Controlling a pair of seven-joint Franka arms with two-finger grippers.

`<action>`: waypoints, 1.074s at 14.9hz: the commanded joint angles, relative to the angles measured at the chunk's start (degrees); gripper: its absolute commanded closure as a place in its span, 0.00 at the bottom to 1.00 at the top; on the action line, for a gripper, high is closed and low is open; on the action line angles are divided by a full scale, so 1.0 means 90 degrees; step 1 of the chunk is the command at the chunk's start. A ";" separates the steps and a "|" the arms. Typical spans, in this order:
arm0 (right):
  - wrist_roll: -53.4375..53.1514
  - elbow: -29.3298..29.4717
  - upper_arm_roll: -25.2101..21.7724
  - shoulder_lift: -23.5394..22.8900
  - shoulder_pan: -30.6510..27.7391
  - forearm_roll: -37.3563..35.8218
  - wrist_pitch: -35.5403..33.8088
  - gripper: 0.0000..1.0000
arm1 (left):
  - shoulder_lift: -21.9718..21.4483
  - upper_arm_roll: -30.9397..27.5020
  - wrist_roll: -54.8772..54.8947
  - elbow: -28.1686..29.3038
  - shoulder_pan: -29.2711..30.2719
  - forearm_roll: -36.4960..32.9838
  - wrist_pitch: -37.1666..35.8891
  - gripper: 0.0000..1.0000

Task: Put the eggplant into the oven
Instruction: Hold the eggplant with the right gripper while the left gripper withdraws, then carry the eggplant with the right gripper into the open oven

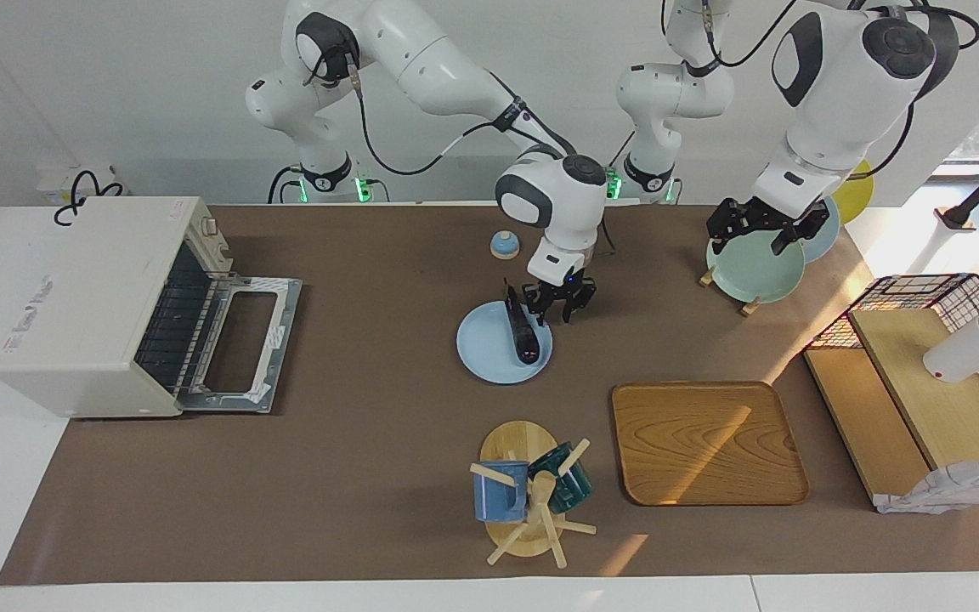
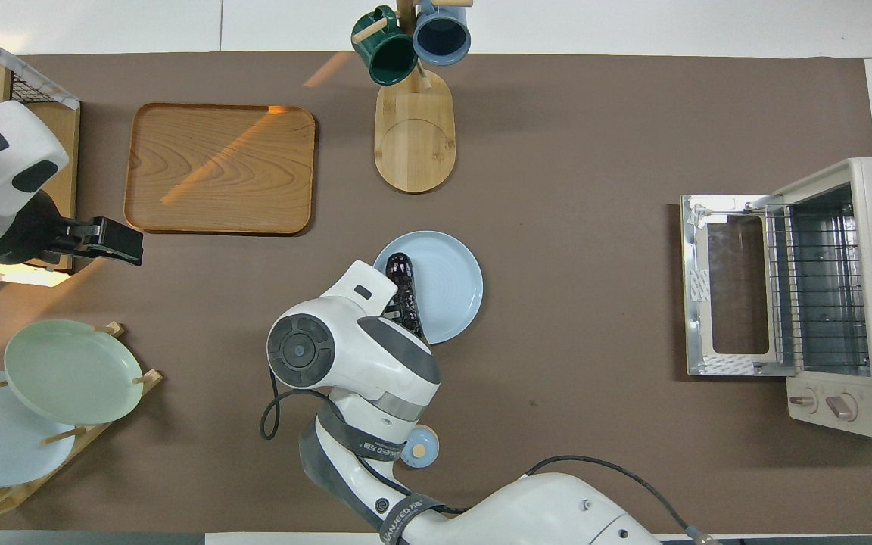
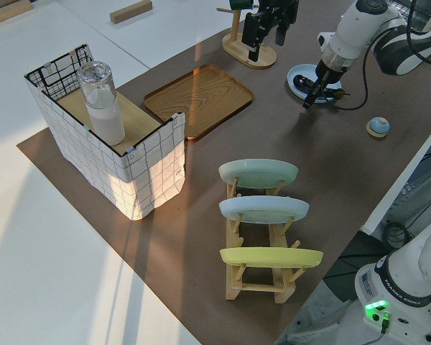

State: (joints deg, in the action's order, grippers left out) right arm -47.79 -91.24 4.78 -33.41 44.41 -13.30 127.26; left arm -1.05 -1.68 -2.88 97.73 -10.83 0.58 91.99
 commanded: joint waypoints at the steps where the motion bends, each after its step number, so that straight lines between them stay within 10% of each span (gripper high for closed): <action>1: -0.0091 -0.0252 0.0054 0.0148 -0.0071 -0.0251 0.0176 0.45 | -0.0069 0.0030 -0.0021 -0.0047 0.0109 0.0188 -0.0084 0.00; 4: -0.0071 -0.0515 0.0054 0.0196 -0.0081 -0.0349 0.0429 0.48 | 0.0106 0.0030 -0.0031 -0.0379 0.0207 0.0325 -0.0035 0.00; 7: -0.0032 -0.0546 0.0054 0.0216 -0.0081 -0.0407 0.0392 0.97 | 0.0107 0.0030 -0.0041 -0.0381 0.0227 0.0326 0.0052 0.00; 16: 0.0465 0.0088 0.0054 0.0226 -0.0042 -0.0778 -0.1344 1.00 | 0.0019 0.0351 -0.0295 -0.0283 0.0509 0.0306 -0.0182 0.00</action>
State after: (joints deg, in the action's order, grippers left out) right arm -45.64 -91.95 4.73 -31.44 44.37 -19.03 119.69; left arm -0.74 -1.10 -4.55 95.42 -8.89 2.54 91.47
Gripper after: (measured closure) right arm 0.974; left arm 0.000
